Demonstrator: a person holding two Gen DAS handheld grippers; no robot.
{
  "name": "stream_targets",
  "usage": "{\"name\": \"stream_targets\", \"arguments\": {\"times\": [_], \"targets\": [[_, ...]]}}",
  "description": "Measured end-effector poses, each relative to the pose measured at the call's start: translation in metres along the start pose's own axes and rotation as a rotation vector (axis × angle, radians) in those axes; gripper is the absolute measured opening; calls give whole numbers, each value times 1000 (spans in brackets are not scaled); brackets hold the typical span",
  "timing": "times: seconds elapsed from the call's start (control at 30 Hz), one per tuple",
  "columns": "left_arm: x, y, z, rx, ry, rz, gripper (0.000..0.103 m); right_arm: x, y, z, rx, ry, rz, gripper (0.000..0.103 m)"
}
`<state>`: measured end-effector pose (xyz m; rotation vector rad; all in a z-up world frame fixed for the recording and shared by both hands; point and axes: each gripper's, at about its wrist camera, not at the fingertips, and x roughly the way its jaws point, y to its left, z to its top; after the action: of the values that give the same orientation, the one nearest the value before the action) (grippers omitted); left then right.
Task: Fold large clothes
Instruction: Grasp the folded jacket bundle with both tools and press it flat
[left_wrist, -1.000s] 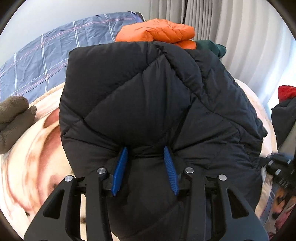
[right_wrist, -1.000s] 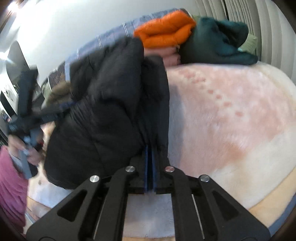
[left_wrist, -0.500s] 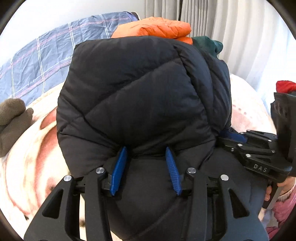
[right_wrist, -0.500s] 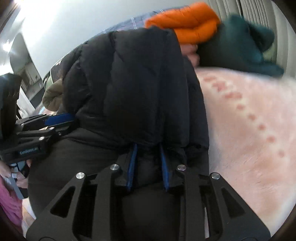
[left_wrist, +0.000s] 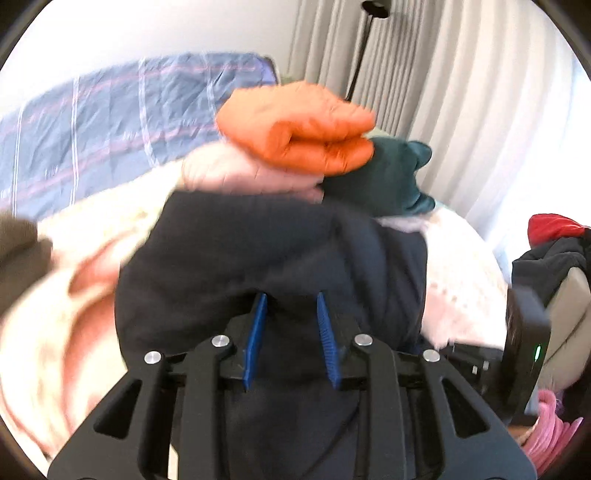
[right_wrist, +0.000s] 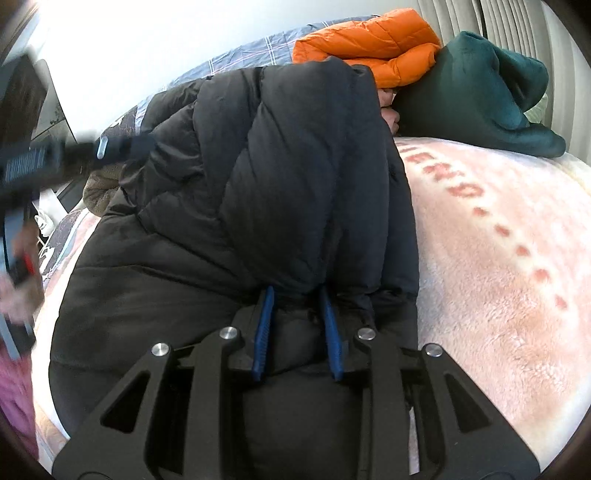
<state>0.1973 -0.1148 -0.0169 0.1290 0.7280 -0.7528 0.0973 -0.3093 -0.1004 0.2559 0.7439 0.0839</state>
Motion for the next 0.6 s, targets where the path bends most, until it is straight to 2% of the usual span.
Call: {"name": "stream_targets", "arguments": {"times": [0.07, 0.1, 0.17, 0.23, 0.3, 0.6], "targets": [[7, -5, 15, 24, 7, -14, 30, 1, 0, 0, 0, 0, 1, 27], [17, -8, 22, 43, 21, 3, 32, -1, -5, 0, 2, 0, 2, 27], [44, -9, 25, 87, 70, 94, 45, -4, -10, 1, 4, -1, 5, 27], [83, 1, 15, 129, 142, 203, 52, -3, -11, 1, 1, -5, 10, 27], [106, 10, 4, 119, 175, 257, 53, -4, -9, 0, -10, -12, 16, 27], [108, 32, -11, 38, 179, 210, 53, -1, -8, 0, -16, -3, 30, 27]]}}
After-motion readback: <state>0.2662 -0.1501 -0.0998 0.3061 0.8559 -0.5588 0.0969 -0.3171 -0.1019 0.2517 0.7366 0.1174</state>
